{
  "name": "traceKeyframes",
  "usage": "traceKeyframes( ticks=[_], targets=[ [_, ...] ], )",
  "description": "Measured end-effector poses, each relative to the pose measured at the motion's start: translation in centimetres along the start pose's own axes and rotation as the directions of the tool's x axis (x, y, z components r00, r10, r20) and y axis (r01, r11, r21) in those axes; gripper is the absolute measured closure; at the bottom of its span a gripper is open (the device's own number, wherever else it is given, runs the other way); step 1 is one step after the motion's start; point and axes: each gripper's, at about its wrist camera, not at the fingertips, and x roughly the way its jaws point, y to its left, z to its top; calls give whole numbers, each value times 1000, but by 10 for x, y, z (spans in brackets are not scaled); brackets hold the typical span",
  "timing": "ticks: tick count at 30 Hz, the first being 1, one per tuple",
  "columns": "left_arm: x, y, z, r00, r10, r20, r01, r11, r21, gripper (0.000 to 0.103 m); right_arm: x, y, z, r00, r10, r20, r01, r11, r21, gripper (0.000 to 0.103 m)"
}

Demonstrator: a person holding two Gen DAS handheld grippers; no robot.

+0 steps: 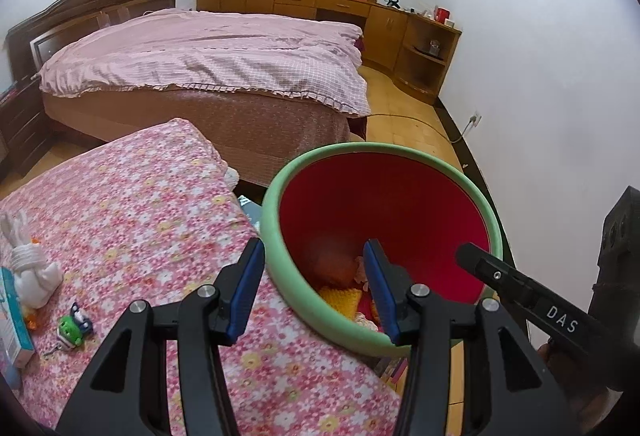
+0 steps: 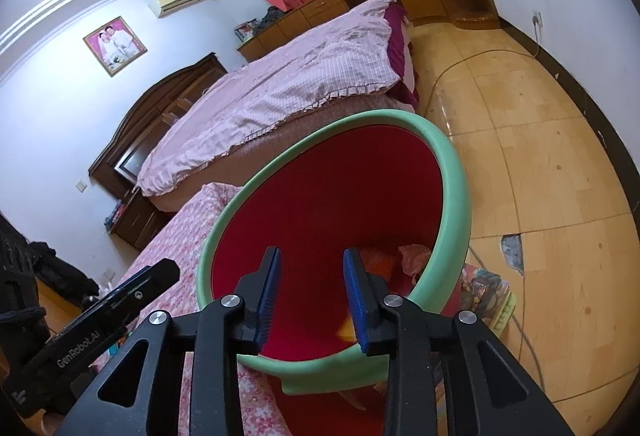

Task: Collect trash
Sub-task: 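Open both grippers to drop the box and foam sheet into the bucket, then move both open grippers back over the remaining trash on the bed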

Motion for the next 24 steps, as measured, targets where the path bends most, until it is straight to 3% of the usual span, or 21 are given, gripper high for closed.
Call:
traceKeyframes(
  ticks=[2, 11, 24],
  targets=[
    [-3, 3, -1, 1000, 9, 0, -9, 1000, -2, 52, -2, -1, -1, 1000, 6, 2, -6, 1000, 6, 56],
    [-28, 19, -9, 999, 46, 13, -46, 999, -28, 52, -11, 4, -8, 1000, 13, -1, -13, 1000, 16, 54],
    [-78, 68, -21, 991, 128, 43, -121, 983, -138, 51, -19, 39, -22, 998, 57, -27, -57, 998, -23, 54]
  ],
)
